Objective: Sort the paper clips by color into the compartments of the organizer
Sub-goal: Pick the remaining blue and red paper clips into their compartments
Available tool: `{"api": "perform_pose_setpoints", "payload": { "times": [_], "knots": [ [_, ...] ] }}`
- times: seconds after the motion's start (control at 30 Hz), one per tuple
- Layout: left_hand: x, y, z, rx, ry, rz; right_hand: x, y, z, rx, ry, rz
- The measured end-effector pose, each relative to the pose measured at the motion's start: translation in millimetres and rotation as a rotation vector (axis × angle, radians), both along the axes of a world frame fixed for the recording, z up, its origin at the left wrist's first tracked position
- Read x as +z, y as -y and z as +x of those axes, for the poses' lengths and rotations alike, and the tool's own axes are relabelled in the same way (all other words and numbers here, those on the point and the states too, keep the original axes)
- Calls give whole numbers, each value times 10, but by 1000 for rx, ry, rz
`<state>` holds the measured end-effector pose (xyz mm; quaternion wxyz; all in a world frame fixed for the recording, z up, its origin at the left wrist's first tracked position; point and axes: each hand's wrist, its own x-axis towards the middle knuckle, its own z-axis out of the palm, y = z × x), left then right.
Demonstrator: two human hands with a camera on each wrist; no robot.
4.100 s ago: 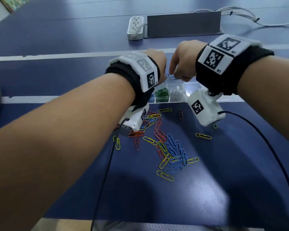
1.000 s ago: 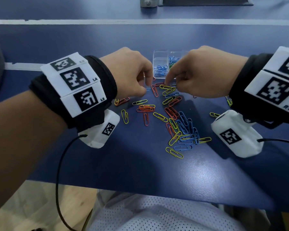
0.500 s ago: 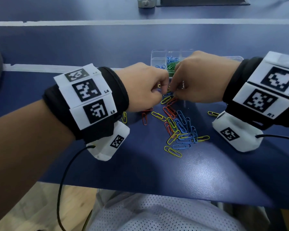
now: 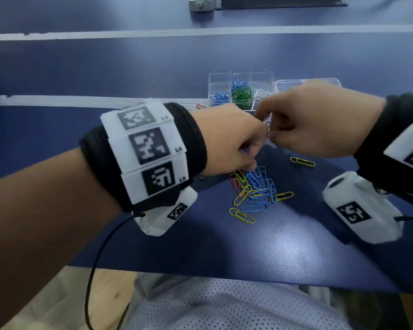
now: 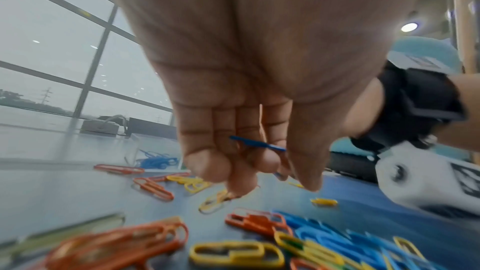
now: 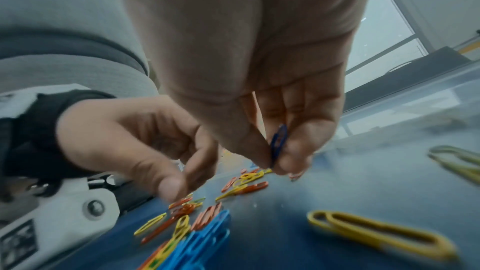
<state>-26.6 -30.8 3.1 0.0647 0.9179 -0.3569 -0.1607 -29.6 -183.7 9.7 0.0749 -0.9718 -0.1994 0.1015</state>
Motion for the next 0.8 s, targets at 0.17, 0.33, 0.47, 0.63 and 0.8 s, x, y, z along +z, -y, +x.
{"api": "perform_pose_setpoints", "payload": {
  "times": [0.17,0.33,0.47,0.63,0.8],
  "knots": [
    [42,-67,100,51,-56,-20,-25,152,-158,6,-119,23],
    [3,30,11,-14,-14,4,-33,114,-229,-2,-136,68],
    [-29,92,21,-83,8,102,-51,34,-215,-7,-173,88],
    [-46,63,37,-71,4,122,-80,-57,-186,23,-158,14],
    [-72,-43,63,-21,-12,74,-59,-44,-152,-6,-118,5]
  ]
}}
